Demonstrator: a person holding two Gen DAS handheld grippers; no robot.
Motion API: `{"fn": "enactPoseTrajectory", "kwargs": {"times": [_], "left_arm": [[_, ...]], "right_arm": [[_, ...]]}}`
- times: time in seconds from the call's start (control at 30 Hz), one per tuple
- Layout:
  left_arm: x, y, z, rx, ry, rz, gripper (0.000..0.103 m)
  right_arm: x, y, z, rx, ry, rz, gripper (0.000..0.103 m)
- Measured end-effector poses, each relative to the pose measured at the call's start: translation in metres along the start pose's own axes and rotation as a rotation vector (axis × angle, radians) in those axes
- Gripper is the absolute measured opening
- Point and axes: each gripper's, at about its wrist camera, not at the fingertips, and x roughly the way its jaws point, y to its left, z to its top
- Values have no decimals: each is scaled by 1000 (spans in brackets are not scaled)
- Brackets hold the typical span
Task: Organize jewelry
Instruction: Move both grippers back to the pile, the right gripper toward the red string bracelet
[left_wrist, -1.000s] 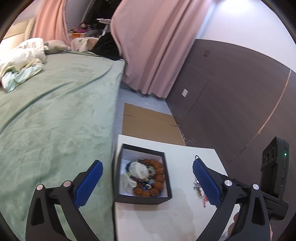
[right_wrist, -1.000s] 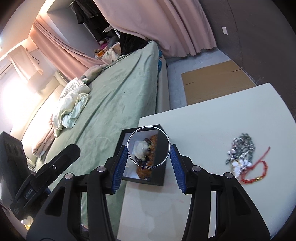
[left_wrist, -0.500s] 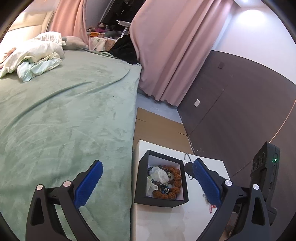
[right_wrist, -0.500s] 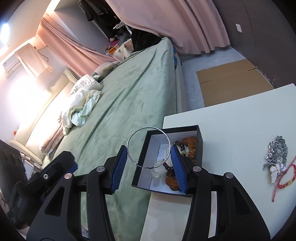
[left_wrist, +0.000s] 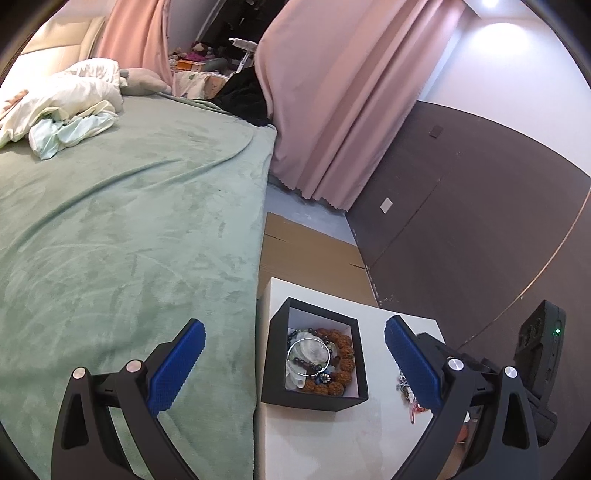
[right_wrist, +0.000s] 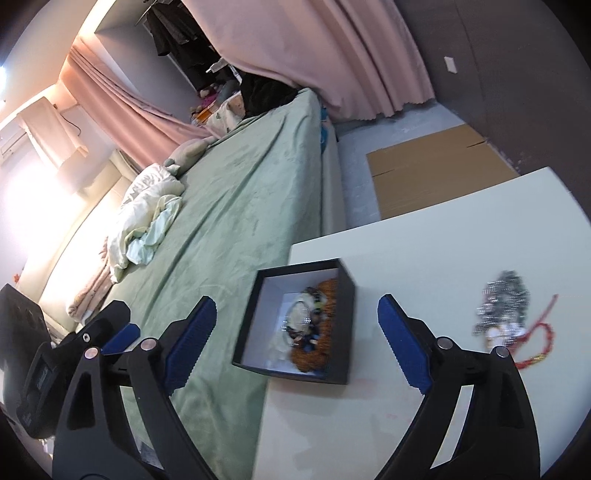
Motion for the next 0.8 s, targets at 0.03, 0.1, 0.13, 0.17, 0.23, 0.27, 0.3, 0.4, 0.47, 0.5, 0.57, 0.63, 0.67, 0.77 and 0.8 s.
{"fn": "enactPoseTrajectory", "kwargs": {"times": [0.03, 0.1, 0.13, 0.17, 0.23, 0.27, 0.3, 0.4, 0.47, 0.5, 0.57, 0.63, 0.67, 0.77, 0.8], "left_arm": [[1, -1, 0, 0, 1, -2, 95], [2, -1, 0, -5, 3, -6, 95], [3, -2, -1, -8, 4, -7, 95], [4, -2, -1, -8, 7, -8, 95], [6, -4, -2, -5, 11, -10, 95], [7, -6, -2, -2, 14, -11, 95], [8, -8, -3, 3, 18, -13, 95], [12, -13, -5, 17, 25, -15, 95], [15, -16, -7, 25, 30, -18, 95], [16, -18, -8, 29, 31, -21, 95], [18, -22, -9, 35, 33, -26, 95], [20, -27, -11, 42, 28, -25, 95], [20, -29, -11, 46, 22, -24, 95], [26, -40, -14, 63, 34, -47, 95], [30, -44, -15, 73, 46, -57, 95]], "right_arm": [[-3, -3, 0, 0, -2, -8, 89], [-9, -11, 1, 5, -4, -16, 89], [-13, -15, 1, 8, -4, -25, 89], [-16, -18, 0, 8, -4, -31, 89], [-22, -22, 0, 4, -3, -41, 89], [-24, -24, 0, -1, -2, -45, 89], [-27, -26, 0, -7, -1, -49, 89], [-36, -32, 1, -22, 0, -63, 89], [-44, -40, 2, -25, -2, -74, 89], [-48, -44, 2, -23, -2, -79, 89], [-53, -53, 3, -13, 0, -88, 89], [-60, -63, 4, 2, -3, -97, 89], [-64, -69, 5, 9, -6, -103, 89], [-71, -86, 5, 42, 2, -136, 89], [-73, -94, 5, 58, 11, -143, 89]]}}
